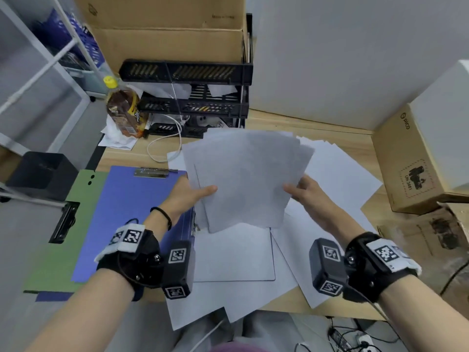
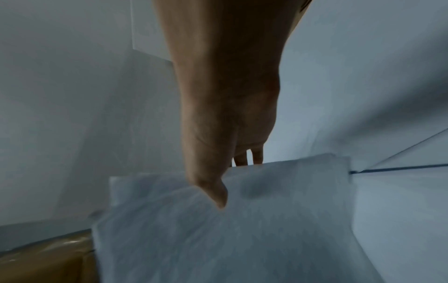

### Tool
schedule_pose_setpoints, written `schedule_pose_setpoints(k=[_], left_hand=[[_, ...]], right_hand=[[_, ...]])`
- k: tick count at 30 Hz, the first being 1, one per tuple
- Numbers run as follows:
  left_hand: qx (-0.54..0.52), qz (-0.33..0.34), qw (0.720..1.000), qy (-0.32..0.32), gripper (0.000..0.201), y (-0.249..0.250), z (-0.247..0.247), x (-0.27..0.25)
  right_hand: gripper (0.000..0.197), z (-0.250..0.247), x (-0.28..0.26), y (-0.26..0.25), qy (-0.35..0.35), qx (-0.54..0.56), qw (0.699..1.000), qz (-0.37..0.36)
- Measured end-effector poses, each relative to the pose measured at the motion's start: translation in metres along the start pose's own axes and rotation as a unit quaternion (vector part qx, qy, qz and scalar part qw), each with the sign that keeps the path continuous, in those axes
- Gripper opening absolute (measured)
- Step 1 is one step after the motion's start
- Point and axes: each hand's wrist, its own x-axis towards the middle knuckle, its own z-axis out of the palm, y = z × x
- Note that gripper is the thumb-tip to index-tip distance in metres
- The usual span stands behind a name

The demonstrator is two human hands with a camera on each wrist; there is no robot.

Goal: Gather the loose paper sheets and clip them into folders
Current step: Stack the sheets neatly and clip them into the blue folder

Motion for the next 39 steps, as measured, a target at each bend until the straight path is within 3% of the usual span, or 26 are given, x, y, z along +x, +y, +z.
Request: schedule_pose_setpoints(k=[5,9,12,16,20,24,28,31,34,39], left_hand=[[-0.009,-0.013,1.0,0.01,0.034,-0.008,0.021,-0.005],[-0.051,0.033,0.998,0.005,0.033,0.017,0.017,-0.006],[-0.081,0.056,0.995,-0.008,0.045,0.024,0.01,-0.008],[-0.035,0.025,0.998,-0.044,0.07,0.008,-0.002,-0.015],[0.003,-0.006,0.998,-0.066,0.053,-0.012,0.014,-0.024],[-0.021,0.002,1.0,-0.023,0.037,-0.004,0.027,-0.024],[-0.053,0.036,0.997,-0.037,0.041,0.009,0.013,-0.024],[-0.023,-0.008,0.999,-0.04,0.051,-0.01,0.01,-0.026],[0.004,-0.056,0.998,-0.031,0.038,-0.03,0.015,-0.027],[0.01,-0.037,0.999,0.032,0.026,-0.018,0.027,-0.016]], right_hand=[[0.035,0.016,-0.004,0.02,0.028,0.006,0.999,0.042],[0.028,0.018,-0.004,-0.009,0.044,0.064,0.997,-0.01],[0.032,0.014,-0.01,-0.02,0.033,0.087,0.995,-0.04],[0.041,0.001,-0.019,0.004,-0.023,0.045,0.999,0.019],[0.042,0.01,-0.025,0.02,-0.038,0.031,0.998,0.05],[0.035,0.023,-0.02,0.003,-0.014,0.036,0.999,0.022],[0.032,0.012,-0.024,-0.008,-0.017,0.06,0.998,0.0],[0.027,0.009,-0.031,0.015,-0.042,0.038,0.998,0.034],[0.024,0.014,-0.032,0.038,-0.054,0.014,0.995,0.088],[0.022,0.01,-0.02,0.028,0.009,0.052,0.995,0.085]])
